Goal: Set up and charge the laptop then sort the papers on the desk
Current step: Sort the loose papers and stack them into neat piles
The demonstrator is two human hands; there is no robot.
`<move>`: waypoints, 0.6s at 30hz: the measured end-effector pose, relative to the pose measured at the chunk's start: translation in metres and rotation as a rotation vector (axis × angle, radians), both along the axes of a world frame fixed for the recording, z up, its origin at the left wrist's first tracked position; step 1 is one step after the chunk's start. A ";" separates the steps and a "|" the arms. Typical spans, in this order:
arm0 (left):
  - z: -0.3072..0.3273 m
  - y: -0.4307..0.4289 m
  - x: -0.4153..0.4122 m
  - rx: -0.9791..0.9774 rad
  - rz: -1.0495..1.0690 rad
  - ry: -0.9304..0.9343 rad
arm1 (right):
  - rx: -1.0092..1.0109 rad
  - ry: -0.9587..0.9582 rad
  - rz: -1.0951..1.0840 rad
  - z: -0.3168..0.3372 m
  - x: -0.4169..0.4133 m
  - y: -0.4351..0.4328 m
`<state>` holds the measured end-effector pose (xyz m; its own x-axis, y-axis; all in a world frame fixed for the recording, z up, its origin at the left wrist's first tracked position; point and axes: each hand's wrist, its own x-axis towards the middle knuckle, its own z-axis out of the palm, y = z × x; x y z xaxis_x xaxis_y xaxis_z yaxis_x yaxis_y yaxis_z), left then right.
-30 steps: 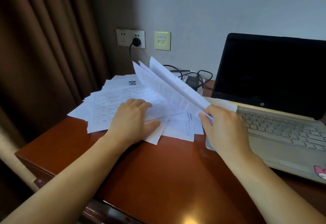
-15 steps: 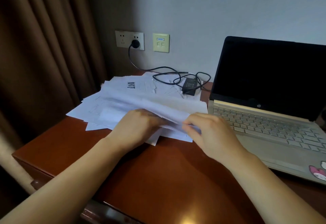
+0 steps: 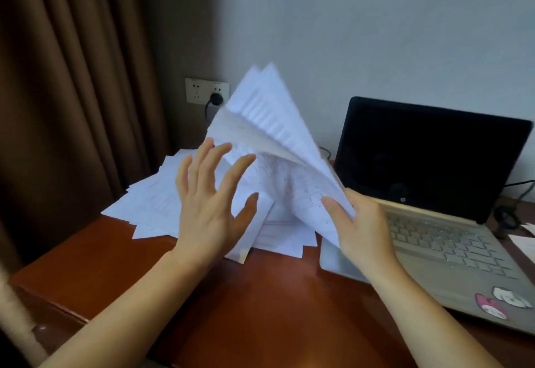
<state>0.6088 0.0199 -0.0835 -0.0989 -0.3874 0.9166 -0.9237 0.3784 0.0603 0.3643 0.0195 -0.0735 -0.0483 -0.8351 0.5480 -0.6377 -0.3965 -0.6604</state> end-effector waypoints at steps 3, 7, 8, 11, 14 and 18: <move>-0.001 0.002 -0.020 0.145 -0.079 0.096 | 0.055 -0.314 0.044 0.017 -0.008 0.002; 0.021 -0.009 -0.053 0.683 -0.509 0.664 | 0.178 -0.679 0.189 0.033 -0.021 0.003; 0.029 -0.015 -0.060 0.794 -0.637 0.830 | 0.214 -0.730 0.202 0.035 -0.026 0.004; 0.045 -0.036 -0.068 0.948 -0.763 1.140 | 0.313 -0.798 0.200 0.033 -0.044 0.006; 0.050 -0.047 -0.067 1.057 -0.880 1.281 | 0.354 -0.809 0.204 0.028 -0.063 0.010; 0.048 -0.052 -0.074 1.100 -0.750 1.077 | 0.405 -0.704 0.158 0.025 -0.088 0.006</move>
<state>0.5346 -0.0325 -0.0359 -0.1028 -0.9939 0.0401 0.0519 0.0349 0.9980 0.2765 0.0259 -0.0488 -0.1332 -0.9871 0.0884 0.0221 -0.0922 -0.9955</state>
